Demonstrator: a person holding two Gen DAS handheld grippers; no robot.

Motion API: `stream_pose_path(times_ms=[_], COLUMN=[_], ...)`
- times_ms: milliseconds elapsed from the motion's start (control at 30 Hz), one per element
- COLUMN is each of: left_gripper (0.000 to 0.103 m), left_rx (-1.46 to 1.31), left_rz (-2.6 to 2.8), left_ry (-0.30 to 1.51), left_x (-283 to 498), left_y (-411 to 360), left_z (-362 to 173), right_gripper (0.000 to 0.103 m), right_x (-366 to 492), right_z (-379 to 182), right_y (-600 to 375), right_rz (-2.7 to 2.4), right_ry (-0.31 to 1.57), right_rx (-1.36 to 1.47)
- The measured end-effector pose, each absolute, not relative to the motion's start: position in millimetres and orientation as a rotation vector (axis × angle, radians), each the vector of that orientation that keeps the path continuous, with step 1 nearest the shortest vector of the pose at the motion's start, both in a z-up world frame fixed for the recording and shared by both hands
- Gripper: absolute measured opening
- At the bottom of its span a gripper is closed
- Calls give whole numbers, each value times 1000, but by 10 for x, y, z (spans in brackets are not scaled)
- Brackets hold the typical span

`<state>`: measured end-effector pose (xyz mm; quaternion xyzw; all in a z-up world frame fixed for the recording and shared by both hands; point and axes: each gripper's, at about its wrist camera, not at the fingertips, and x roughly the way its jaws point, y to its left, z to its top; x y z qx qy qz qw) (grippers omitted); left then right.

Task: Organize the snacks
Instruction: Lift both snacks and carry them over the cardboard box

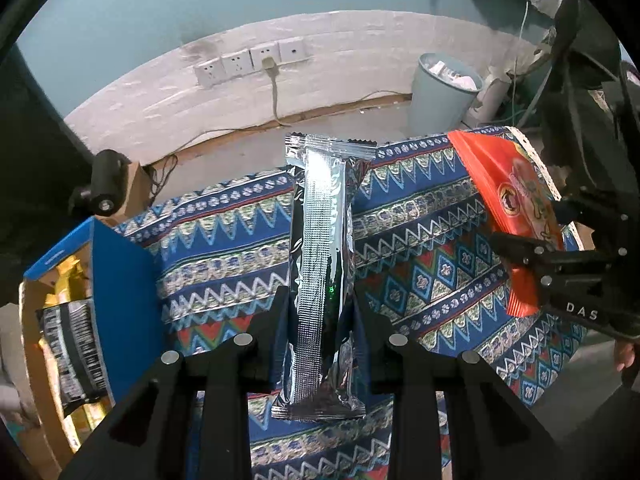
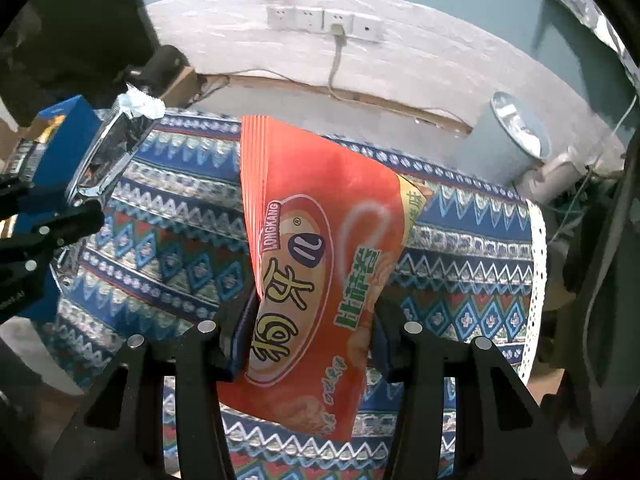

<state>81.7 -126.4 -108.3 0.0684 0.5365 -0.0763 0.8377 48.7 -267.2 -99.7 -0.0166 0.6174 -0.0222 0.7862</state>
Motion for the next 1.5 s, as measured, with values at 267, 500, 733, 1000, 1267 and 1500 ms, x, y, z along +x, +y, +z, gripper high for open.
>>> stream_pose_path(times_ms=[267,500,733,1000,1267,1500], left_gripper=[29,29,29,29,29,29], left_rx=[146,142,148,103,42,7], left_rz=[-141,-121,-95,-36,25,74], left_ry=[1102,1073,1038,997,1001,1007], left_x=[627,480,361,274,162,98], left_y=[-1016,-788,-515,-7,547,1001], left_z=[-845,-661,-518,-347,-353,-355], right_gripper=[48,48,48,48,48,48], right_x=[539,610,724,871,1056,1187], right_z=[-743,-577,-472,-439,-394,-424], right_y=[-2353,-2061,-1737,-1345,-888,-474], right_rz=[11,76,132,190,256,318], right_ry=[1284,1255,1237,1231,1220,1232], right_rx=[-42,-46,-68,-87,-117,-138])
